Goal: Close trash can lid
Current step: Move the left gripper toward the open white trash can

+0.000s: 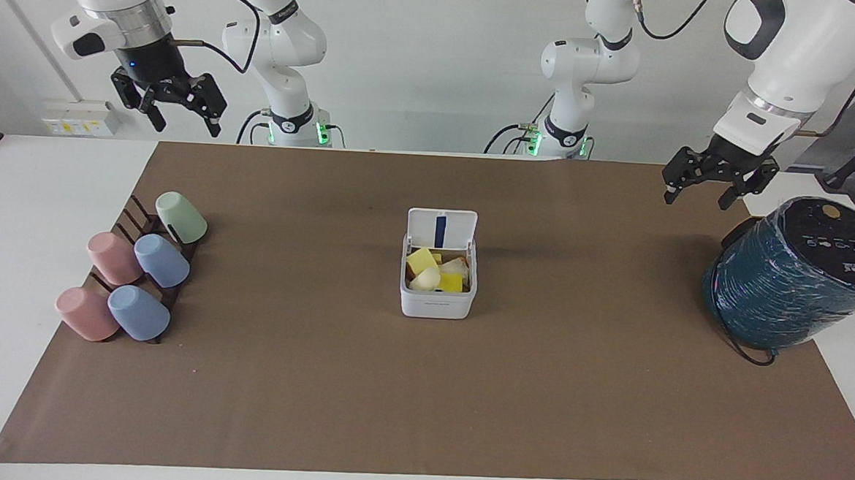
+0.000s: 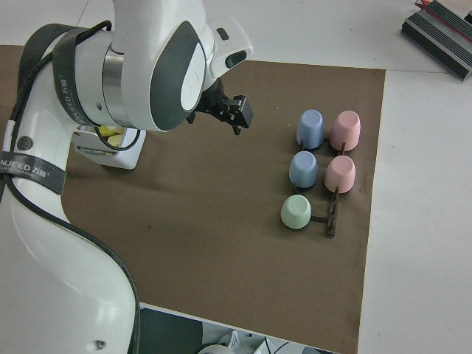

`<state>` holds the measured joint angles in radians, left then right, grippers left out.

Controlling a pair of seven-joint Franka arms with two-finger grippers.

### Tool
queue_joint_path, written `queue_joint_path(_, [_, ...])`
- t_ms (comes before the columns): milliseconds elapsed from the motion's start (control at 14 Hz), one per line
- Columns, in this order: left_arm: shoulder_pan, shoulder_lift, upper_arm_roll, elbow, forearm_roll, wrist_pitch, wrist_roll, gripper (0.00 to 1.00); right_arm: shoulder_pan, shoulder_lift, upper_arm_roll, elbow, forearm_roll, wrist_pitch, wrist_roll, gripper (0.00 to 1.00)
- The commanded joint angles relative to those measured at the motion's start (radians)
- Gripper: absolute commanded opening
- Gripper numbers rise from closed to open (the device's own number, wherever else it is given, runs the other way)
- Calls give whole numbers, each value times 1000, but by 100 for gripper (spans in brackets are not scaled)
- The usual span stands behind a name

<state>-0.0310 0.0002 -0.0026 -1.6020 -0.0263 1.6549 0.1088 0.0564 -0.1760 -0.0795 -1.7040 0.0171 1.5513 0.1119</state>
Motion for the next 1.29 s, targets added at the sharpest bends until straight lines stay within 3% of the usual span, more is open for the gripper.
queue_joint_path(0, [-6, -29, -2, -30, 11, -6, 2, 100, -3, -14, -2, -8, 7, -13, -20, 100])
queue_joint_path(357, [-6, -35, -8, -32, 11, -44, -1, 100, -3, -14, 0, -8, 7, -5, -20, 100])
queue_joint_path(714, [-19, -32, -10, -32, 11, 3, 0, 100, 11, -1, 15, 9, -8, 0, -26, 100])
queue_joint_path(1000, [-93, -37, -10, -61, 11, 49, -4, 100, 0, 101, 15, 95, -22, -33, -29, 100])
queue_joint_path(1214, [-188, -69, -10, -130, 11, 103, -70, 100, 3, 119, 15, 93, -14, -39, -23, 100])
